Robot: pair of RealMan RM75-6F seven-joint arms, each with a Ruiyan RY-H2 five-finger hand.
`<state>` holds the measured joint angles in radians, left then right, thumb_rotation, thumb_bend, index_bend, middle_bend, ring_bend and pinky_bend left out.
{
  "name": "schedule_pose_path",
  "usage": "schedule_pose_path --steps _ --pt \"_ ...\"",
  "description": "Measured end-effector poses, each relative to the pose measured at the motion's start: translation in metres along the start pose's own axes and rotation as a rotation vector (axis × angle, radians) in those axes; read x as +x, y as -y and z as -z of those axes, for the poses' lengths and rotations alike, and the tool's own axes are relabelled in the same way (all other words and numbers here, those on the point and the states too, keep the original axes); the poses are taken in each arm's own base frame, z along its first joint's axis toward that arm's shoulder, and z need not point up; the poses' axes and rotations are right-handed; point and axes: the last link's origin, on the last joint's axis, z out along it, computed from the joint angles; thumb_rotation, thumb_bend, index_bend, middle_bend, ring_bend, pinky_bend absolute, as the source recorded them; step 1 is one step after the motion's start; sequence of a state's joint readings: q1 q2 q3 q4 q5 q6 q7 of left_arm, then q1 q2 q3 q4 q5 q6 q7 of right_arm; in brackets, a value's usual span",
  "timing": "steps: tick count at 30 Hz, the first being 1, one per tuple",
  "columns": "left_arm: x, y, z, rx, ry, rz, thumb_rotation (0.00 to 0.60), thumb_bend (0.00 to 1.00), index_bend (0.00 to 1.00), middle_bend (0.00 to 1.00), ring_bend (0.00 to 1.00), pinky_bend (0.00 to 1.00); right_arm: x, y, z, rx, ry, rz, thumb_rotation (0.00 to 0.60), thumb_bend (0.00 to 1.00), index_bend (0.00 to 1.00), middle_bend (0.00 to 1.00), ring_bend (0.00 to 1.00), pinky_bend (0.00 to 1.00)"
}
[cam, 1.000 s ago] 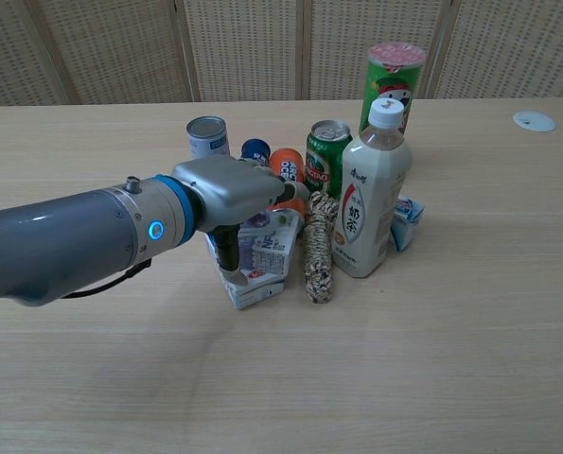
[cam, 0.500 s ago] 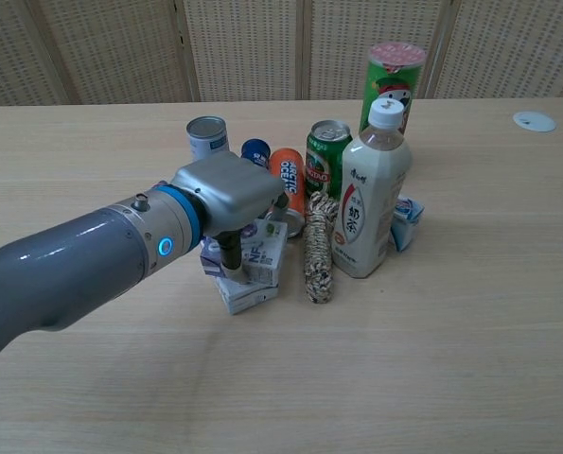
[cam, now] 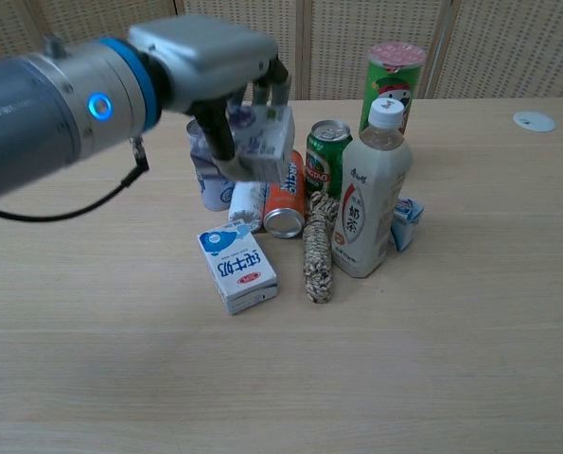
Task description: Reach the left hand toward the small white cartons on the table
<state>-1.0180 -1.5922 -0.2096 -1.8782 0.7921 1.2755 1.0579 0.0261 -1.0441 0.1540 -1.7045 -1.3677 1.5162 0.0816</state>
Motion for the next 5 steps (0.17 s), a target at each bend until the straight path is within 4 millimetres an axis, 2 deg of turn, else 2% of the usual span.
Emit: schedule_pose_path --steps 5 --pt "0.045 0.019 0.004 0.033 -0.089 -0.051 0.600 0.00 0.69 0.58 0.59 0.58 0.000 0.002 0.001 0.005 0.004 0.001 0.477 0.00 0.00 0.00 0.00 0.00"
